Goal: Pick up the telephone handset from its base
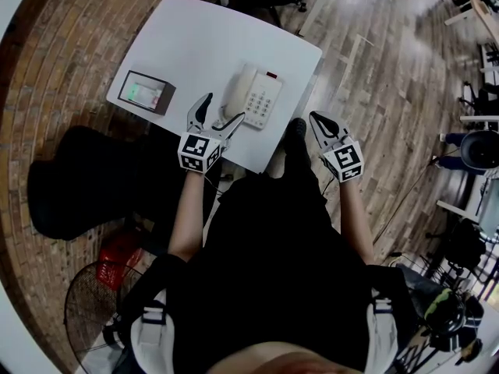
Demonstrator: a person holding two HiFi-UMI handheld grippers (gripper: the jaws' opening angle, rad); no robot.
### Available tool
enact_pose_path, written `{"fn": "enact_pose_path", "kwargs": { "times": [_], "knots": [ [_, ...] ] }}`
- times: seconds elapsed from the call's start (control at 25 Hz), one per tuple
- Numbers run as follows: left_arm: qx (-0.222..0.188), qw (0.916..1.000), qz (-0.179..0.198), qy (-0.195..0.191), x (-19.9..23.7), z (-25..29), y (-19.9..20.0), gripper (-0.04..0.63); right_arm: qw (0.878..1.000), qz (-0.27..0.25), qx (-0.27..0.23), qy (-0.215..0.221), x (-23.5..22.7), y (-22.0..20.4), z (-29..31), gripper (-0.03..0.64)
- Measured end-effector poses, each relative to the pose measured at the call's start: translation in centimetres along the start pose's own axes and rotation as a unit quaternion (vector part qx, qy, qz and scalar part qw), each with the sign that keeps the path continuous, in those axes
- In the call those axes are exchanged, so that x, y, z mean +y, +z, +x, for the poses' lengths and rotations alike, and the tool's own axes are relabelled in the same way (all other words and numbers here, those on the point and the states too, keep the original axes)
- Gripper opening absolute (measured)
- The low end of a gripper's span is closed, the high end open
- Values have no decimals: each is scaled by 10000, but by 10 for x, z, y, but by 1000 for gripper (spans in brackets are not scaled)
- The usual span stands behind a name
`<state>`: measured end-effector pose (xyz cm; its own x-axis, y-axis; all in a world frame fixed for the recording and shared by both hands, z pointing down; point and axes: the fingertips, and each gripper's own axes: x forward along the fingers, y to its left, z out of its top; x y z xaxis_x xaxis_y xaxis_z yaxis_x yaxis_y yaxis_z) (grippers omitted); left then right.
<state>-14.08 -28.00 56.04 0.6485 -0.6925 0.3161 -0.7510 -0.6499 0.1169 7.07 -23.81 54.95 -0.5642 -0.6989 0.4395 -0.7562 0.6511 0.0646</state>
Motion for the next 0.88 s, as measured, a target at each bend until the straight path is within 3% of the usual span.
{"fn": "enact_pose_path", "kwargs": {
  "times": [0.16,0.88],
  "knots": [
    [107,9999,-56,73,2,10,-13,425,9999,-139,28,-37,-9,-2,-4,-2],
    [537,9978,-28,384,27,75,-41,423,9994,226,264,41,-54,-27,13,-2]
  ]
}}
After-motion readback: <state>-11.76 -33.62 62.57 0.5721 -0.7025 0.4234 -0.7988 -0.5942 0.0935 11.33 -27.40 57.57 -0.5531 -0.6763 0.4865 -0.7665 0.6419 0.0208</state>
